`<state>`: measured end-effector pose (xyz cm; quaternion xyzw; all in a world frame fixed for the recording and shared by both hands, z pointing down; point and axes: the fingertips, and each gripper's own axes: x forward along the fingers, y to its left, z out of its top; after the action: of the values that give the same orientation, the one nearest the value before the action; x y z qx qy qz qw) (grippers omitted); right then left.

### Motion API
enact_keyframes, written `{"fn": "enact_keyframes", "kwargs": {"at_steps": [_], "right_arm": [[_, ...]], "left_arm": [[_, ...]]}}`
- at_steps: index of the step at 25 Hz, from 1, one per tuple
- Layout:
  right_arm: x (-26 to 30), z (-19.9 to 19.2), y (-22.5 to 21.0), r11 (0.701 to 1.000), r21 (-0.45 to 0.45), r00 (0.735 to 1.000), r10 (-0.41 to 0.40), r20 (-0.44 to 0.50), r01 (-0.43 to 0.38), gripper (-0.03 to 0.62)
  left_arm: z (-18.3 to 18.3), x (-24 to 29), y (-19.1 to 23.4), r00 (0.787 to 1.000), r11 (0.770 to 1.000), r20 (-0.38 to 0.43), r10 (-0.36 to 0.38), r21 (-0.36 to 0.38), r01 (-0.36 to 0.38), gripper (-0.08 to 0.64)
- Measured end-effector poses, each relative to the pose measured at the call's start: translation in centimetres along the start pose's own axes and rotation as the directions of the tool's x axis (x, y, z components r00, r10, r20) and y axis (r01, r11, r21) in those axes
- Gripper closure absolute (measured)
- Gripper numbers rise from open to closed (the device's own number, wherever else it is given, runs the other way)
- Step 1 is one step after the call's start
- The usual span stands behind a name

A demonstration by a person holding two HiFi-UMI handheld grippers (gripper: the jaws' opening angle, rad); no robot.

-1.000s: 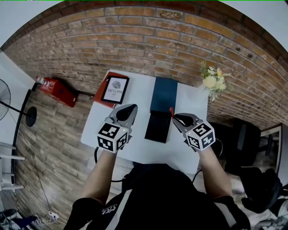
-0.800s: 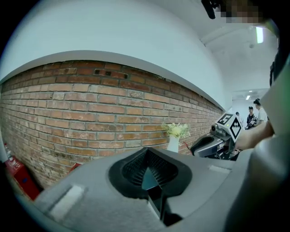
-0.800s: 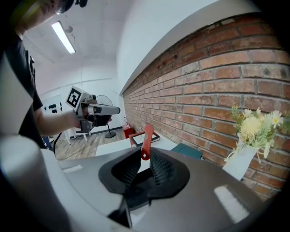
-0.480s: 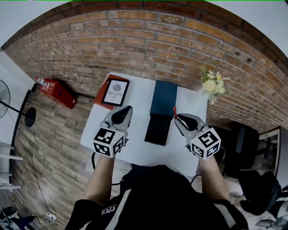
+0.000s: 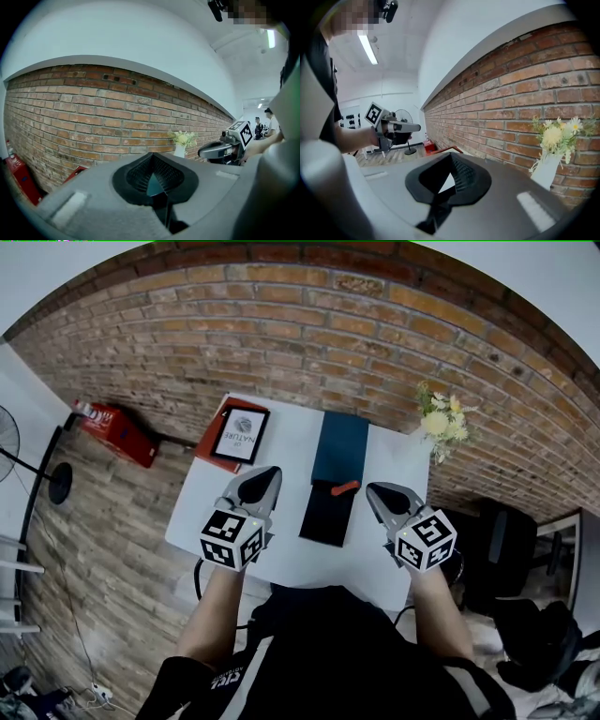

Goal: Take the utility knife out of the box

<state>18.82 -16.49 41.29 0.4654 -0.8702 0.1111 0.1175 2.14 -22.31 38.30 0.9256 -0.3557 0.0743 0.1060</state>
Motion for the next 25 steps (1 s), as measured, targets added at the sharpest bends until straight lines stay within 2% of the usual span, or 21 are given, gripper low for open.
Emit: {"fn": "enact_keyframes", "kwargs": {"at_steps": [6, 10, 15, 25], "right_arm": [[1.0, -1.6, 1.1, 0.999, -0.02, 0.998, 0.027, -0.058, -0.029, 0.592], [1.3, -2.7, 1.4, 0.999, -0.006, 0.995, 0.044, -0.09, -0.044, 0.592], [1.8, -4.9, 0.9, 0.999, 0.027, 0.989, 0.049, -0.141, -0.045, 0.592], [5.5, -10.9, 1.5, 0.99, 0.058, 0.936, 0.141, -0.323, -0.129, 0.591]], "left_arm": [[-0.8, 0.3, -0.8, 1.0, 1.0, -0.013, -0.02, -0.016, 0.02, 0.552], [-1.7, -0.5, 0.9, 0.999, 0.999, -0.03, 0.019, -0.033, -0.02, 0.552], [-4.5, -1.4, 2.6, 0.995, 0.995, -0.081, 0.064, -0.071, -0.07, 0.552], [-8.7, -0.9, 1.6, 0.988, 0.994, -0.152, 0.025, -0.102, -0.04, 0.552]]}}
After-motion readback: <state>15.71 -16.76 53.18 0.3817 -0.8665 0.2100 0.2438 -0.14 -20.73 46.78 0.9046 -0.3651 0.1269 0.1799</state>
